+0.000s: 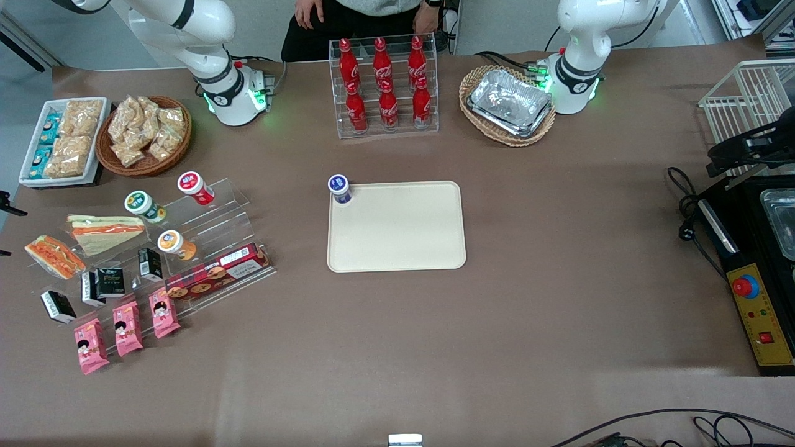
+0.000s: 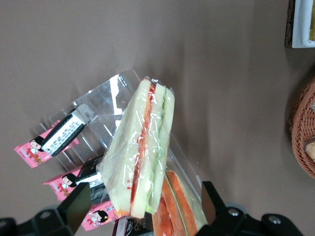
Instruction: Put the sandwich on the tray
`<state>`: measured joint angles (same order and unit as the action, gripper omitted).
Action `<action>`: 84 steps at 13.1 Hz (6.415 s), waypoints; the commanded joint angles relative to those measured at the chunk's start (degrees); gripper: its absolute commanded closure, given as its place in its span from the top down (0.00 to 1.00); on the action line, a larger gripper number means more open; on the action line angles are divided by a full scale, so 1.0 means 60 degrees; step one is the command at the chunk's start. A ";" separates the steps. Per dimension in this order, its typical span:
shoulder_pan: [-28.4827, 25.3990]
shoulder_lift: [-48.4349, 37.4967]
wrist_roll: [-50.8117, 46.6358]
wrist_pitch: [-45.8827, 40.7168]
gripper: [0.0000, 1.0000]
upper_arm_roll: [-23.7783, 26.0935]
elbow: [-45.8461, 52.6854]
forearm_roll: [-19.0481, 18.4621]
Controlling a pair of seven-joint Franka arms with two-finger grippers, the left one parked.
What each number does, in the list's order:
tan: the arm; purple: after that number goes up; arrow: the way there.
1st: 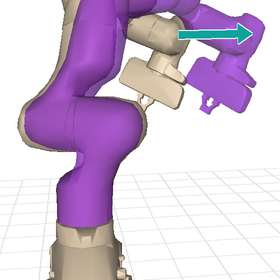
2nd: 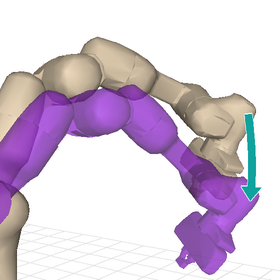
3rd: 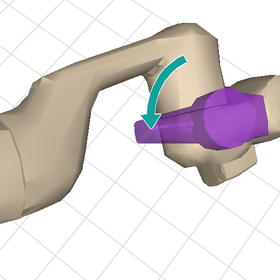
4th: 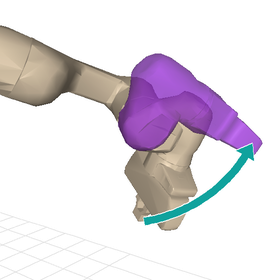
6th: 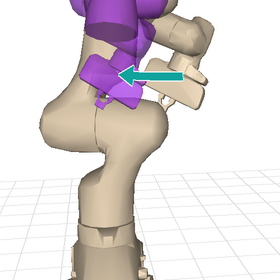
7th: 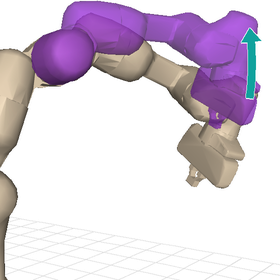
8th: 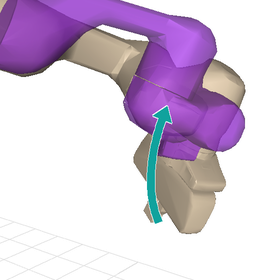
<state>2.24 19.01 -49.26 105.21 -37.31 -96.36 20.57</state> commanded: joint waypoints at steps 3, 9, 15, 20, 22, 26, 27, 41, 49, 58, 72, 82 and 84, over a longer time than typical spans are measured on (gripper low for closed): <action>0.0036 0.0347 0.0314 0.0453 1.00 -0.0007 -0.0039 0.0760; 0.0022 0.0391 0.0388 0.0438 1.00 -0.0007 -0.0535 0.1346; 0.0227 0.0522 0.0974 0.0570 1.00 -0.0007 -0.0683 0.1772; 0.0212 0.0771 0.1192 0.0819 1.00 0.0008 -0.0712 0.2019; 0.0227 0.0918 0.1602 0.0834 0.85 -0.0007 -0.0713 0.2357; 0.0241 0.0889 0.1838 0.0717 0.37 -0.0007 -0.0654 0.2373; 0.0227 0.0889 0.1838 0.0702 0.35 -0.0007 -0.0654 0.2373; 0.0125 0.0537 0.2715 -0.0907 0.27 -0.0124 0.1702 0.1202; -0.0958 -0.0648 0.3755 -0.1305 0.28 -0.0022 0.1909 0.0132; -0.1707 -0.0956 0.5207 -0.2710 0.28 0.1324 0.2847 -0.0732; -0.1926 -0.1426 0.6479 -0.2638 0.28 0.5821 0.2847 -0.2637; -0.2439 -0.1060 0.8326 -0.2345 0.27 0.8078 0.2759 -0.3574; -0.2454 -0.0797 0.9595 -0.2243 0.27 0.8327 0.2759 -0.3574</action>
<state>-12.62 12.61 0.51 90.46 11.05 -79.83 0.48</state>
